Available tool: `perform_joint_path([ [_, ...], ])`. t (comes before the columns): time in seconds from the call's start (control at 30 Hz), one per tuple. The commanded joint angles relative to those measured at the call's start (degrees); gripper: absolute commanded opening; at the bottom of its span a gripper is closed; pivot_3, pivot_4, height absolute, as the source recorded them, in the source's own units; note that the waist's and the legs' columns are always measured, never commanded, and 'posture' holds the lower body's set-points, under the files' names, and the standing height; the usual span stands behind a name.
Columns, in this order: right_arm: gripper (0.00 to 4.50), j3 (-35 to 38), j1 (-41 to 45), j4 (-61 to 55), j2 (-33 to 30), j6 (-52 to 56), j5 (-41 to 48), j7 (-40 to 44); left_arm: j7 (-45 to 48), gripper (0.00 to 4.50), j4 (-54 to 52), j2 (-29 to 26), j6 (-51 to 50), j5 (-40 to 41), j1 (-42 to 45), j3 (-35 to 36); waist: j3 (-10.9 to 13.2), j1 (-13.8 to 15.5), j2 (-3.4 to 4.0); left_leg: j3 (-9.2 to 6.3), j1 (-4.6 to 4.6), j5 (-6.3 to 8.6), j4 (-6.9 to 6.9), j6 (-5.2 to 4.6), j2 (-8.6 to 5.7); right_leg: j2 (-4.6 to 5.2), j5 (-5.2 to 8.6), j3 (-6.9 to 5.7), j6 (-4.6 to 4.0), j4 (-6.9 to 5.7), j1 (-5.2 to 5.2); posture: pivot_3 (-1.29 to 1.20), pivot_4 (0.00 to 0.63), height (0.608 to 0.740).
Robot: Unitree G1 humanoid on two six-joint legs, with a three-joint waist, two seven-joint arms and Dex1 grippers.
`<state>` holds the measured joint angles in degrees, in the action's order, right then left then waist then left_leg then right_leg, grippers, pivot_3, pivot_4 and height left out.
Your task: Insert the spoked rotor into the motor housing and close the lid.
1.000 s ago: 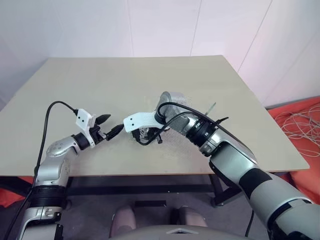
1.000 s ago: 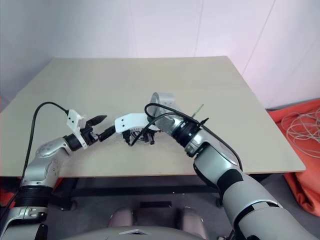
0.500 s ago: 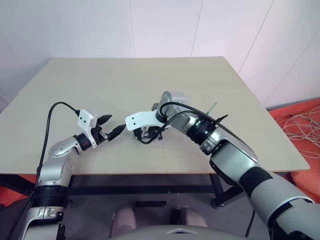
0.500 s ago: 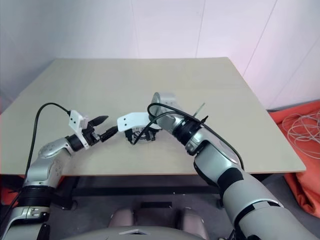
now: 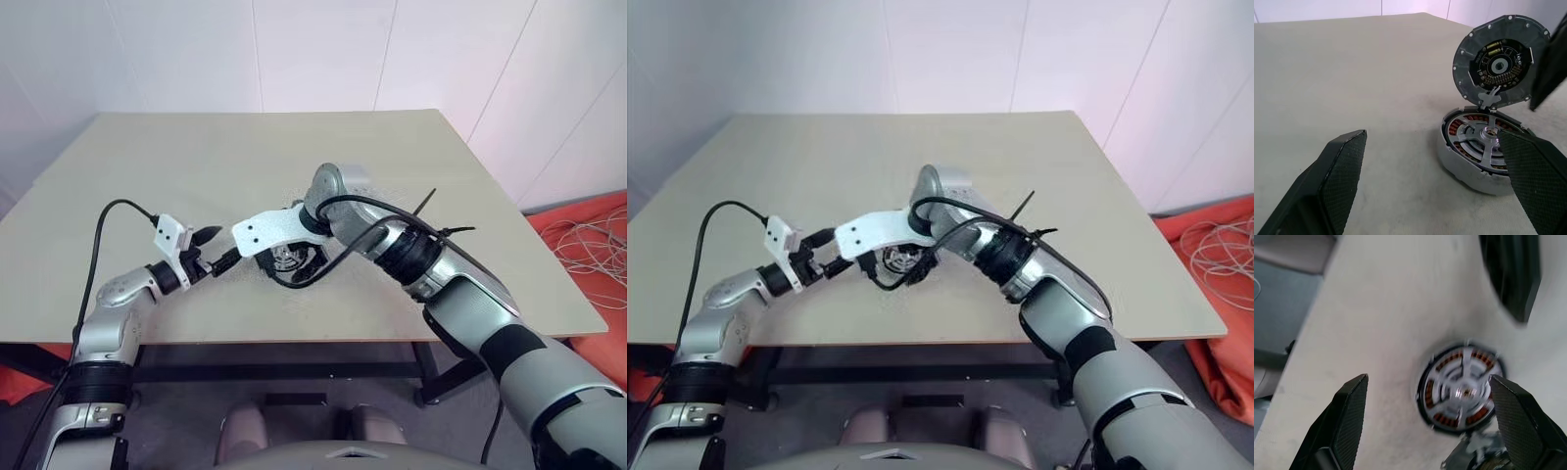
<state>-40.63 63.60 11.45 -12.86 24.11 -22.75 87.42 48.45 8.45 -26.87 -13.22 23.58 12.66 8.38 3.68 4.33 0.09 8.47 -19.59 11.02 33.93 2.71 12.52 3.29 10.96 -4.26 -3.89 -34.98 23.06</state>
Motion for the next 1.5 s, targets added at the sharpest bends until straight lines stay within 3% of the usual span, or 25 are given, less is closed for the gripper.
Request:
perform_joint_path([
  [0.03, 4.47, 2.6, -0.4, -4.1, -4.4, -10.1, 3.8, 0.6, 0.5, 4.50, -0.9, -0.9, 0.5, 0.5, 1.2, 0.8, 0.0, 0.3, -0.01, 0.00, 0.01, 0.00, 0.01, 0.00, -0.01, 0.00, 0.00, 0.00, 0.01, 0.01, -0.02, 0.00, 0.000, 0.740],
  [0.17, 4.47, 0.6, -1.8, 0.6, -8.7, -25.4, 2.9, -3.8, 0.5, 4.50, -0.8, -1.2, 1.0, 0.4, 1.4, 1.1, 0.0, 0.4, -0.02, 0.02, 0.09, 0.00, 0.08, 0.00, -0.04, 0.01, 0.01, 0.02, 0.03, 0.07, -0.15, 0.00, 0.000, 0.740],
  [0.43, 4.47, -1.8, -0.3, 15.6, -9.5, -54.6, -1.3, -15.3, 0.1, 4.50, -1.9, -1.5, 1.2, 0.6, 0.5, 1.9, 0.0, -0.4, -0.03, 0.05, 0.06, 0.00, 0.12, 0.00, -0.04, 0.00, 0.01, 0.01, 0.03, 0.05, -0.07, 0.00, 0.000, 0.740],
  [1.03, 4.47, -4.7, 2.6, 31.5, -6.4, -62.6, -11.5, -19.4, 0.2, 4.50, -2.3, -1.5, 1.3, 0.8, 0.7, 1.9, 0.0, -0.4, -0.03, 0.04, -0.11, 0.06, 0.15, -0.07, -0.04, -0.01, -0.17, -0.01, -0.28, 0.03, 0.05, 0.00, 0.000, 0.740],
  [1.13, 3.91, -4.8, 2.8, 33.0, -5.5, -63.0, -12.2, -19.7, 0.2, 4.50, -2.3, -1.4, 1.3, 0.8, 0.7, 1.9, 0.0, -0.5, -0.03, 0.04, -0.11, 0.06, 0.16, -0.07, -0.04, 0.00, -0.17, 0.00, -0.28, 0.03, 0.05, 0.00, 0.000, 0.740],
  [1.5, 0.03, -3.7, 4.0, 34.7, -3.4, -59.8, -12.3, -18.5, -0.2, 4.50, -2.5, -1.0, 1.5, 0.8, 0.6, 1.7, 0.0, -0.3, -0.04, 0.03, -0.14, 0.09, 0.16, -0.11, -0.06, 0.01, -0.19, 0.00, -0.33, 0.02, 0.04, 0.00, 0.000, 0.740],
])
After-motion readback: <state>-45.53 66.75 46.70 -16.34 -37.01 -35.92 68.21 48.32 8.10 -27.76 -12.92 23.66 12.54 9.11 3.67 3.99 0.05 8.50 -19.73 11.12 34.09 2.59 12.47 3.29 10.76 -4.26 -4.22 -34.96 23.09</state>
